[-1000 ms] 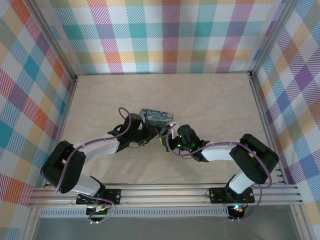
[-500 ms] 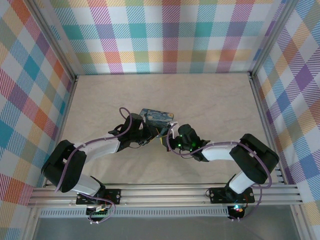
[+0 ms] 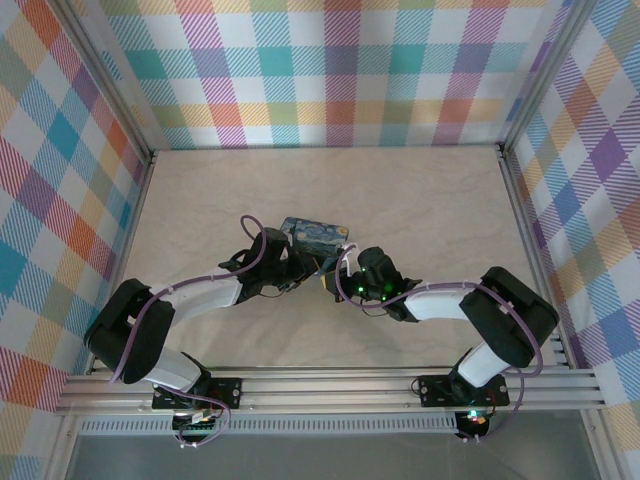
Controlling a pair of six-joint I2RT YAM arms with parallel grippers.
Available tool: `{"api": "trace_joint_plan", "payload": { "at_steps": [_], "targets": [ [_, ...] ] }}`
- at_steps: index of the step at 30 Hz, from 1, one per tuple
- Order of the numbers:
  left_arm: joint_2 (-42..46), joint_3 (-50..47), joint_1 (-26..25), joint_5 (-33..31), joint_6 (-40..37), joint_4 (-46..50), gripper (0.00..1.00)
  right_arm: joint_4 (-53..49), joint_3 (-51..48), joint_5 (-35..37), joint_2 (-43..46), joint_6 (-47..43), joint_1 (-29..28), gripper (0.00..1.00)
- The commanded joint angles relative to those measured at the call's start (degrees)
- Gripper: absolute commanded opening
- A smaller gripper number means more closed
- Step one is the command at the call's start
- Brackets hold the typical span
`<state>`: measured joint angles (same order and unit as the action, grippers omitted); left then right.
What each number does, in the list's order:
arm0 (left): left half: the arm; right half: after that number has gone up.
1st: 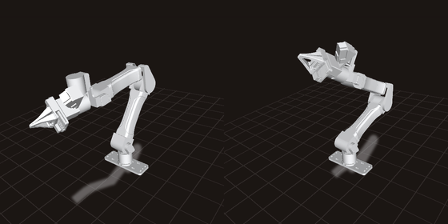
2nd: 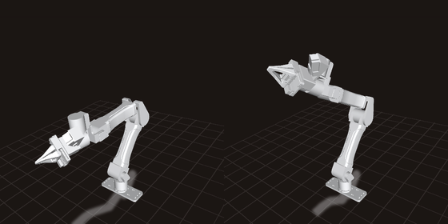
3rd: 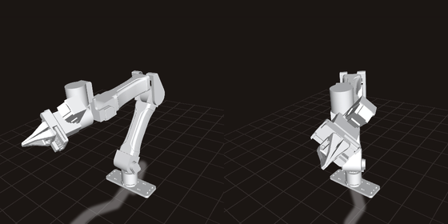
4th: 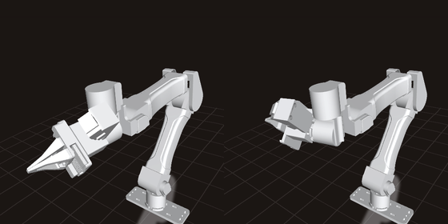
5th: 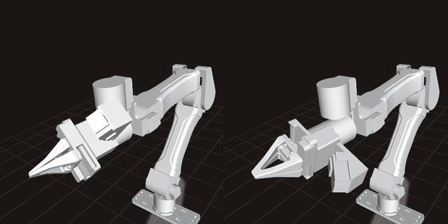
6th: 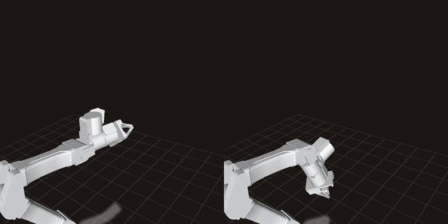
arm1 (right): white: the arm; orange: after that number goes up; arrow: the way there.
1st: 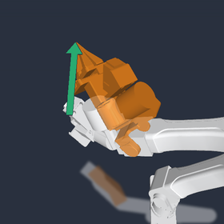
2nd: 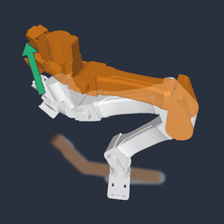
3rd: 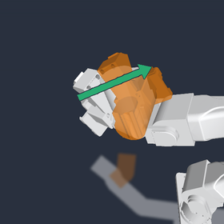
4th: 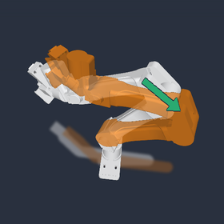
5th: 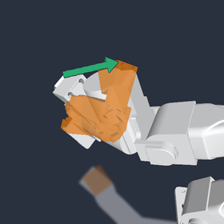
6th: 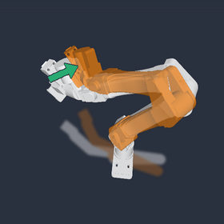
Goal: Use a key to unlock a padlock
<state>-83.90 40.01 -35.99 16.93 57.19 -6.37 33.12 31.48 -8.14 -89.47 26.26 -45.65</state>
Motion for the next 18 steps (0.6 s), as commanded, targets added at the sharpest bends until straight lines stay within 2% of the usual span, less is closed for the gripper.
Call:
{"api": "trace_joint_plan", "payload": {
  "at_steps": [1,5,11,18],
  "targets": [
    [-0.5,-0.8,-2.0,1.1,-0.6,-1.3,0.12,4.8,1.9,-1.6,1.9,1.4,0.4,0.00],
    [-0.6,-1.1,-2.0,0.8,-0.5,-1.8,0.12,5.1,1.5,-1.6,2.0,2.1,0.4,0.00],
    [-0.9,-0.1,-2.1,0.1,0.7,1.5,0.12,4.0,1.1,0.6,3.0,-1.5,-0.7,0.00],
    [-0.4,-0.3,-2.2,-1.9,-0.9,2.0,0.12,4.1,1.6,-0.7,2.9,1.2,-0.7,0.00]
  ]
}}
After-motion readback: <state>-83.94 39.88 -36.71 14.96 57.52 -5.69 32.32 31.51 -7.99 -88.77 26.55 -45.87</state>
